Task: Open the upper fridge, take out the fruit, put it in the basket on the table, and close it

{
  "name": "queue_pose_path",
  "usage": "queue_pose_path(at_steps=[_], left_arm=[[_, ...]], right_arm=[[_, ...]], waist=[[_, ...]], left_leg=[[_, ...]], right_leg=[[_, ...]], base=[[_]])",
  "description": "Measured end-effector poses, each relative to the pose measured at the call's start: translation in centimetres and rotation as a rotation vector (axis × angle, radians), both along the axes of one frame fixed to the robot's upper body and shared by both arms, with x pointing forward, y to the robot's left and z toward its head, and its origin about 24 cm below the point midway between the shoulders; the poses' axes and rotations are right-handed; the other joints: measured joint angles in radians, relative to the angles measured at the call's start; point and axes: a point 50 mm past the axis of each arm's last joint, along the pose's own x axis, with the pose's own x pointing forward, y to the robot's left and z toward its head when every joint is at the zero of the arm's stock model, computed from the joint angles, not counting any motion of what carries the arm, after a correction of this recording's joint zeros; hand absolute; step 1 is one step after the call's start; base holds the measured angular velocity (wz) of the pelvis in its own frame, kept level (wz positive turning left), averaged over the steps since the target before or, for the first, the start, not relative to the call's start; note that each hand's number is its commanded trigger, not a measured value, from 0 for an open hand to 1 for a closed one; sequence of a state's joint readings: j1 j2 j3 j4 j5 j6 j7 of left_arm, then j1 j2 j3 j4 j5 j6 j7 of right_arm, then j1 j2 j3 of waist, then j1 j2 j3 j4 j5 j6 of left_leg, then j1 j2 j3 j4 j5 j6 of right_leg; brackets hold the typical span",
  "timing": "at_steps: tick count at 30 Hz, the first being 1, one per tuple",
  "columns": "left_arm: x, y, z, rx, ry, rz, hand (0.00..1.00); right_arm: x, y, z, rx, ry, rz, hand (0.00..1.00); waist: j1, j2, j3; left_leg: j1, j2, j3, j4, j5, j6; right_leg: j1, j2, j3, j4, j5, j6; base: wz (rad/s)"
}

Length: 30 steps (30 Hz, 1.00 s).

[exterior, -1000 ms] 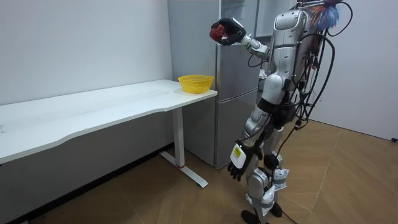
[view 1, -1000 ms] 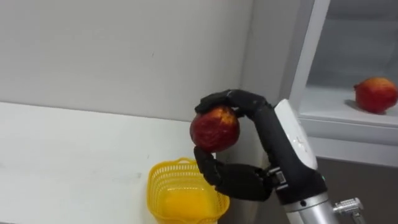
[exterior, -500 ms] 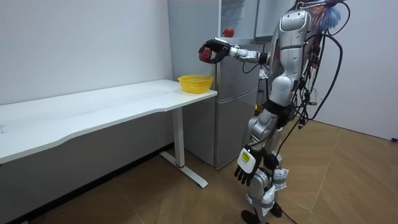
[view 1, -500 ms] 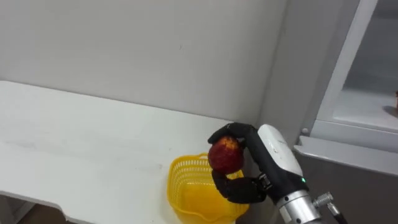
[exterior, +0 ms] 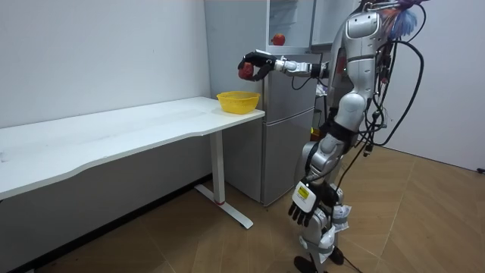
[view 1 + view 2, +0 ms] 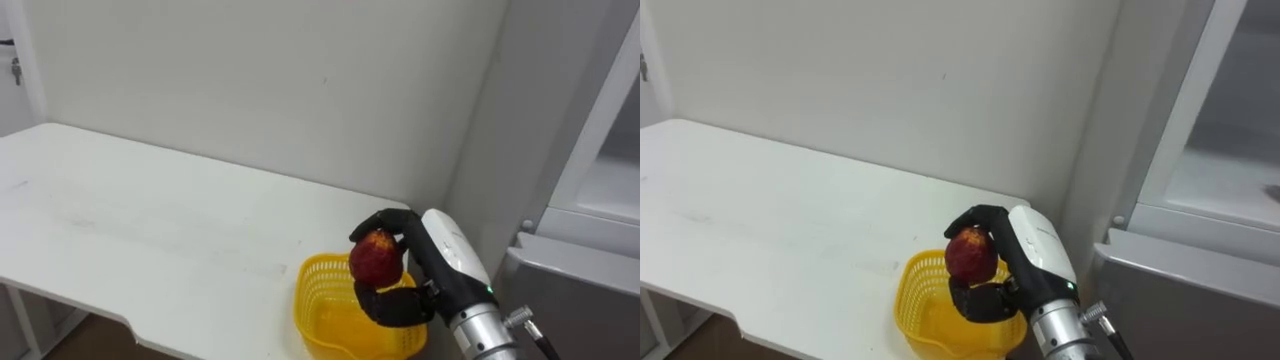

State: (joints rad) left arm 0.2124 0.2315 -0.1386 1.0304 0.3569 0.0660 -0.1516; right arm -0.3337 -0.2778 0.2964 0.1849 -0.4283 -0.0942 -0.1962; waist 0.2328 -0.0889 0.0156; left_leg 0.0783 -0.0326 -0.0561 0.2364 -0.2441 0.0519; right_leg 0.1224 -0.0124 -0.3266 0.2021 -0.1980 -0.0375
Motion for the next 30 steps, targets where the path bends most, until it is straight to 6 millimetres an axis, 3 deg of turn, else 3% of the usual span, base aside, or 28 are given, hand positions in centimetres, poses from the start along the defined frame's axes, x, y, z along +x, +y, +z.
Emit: queue_pose_path(at_steps=[12,30], left_arm=[[0.1,0.3,0.2,-0.013,-0.007,0.006,0.00],[-0.4,0.6,0.2,-0.005,0.014,0.032,0.00]], right_arm=[[-0.2,0.7,-0.5,-0.009,0.025,0.038,0.00],[0.0,0.0,-1.9,0.046,0.107,0.006,0.00]], waist=[[-0.001,-0.021,-0.0047],[-0.001,-0.017,-0.0019]], left_leg=[[0.003,-0.001,-0.001,0.001,0.000,0.000],[0.003,-0.001,-0.002,0.001,0.000,0.000]], right_leg=[[0.006,0.000,-0.003,-0.003,-0.001,0.001],[0.007,-0.001,-0.004,-0.003,-0.001,0.001]], base=[[0.00],[0.00]])
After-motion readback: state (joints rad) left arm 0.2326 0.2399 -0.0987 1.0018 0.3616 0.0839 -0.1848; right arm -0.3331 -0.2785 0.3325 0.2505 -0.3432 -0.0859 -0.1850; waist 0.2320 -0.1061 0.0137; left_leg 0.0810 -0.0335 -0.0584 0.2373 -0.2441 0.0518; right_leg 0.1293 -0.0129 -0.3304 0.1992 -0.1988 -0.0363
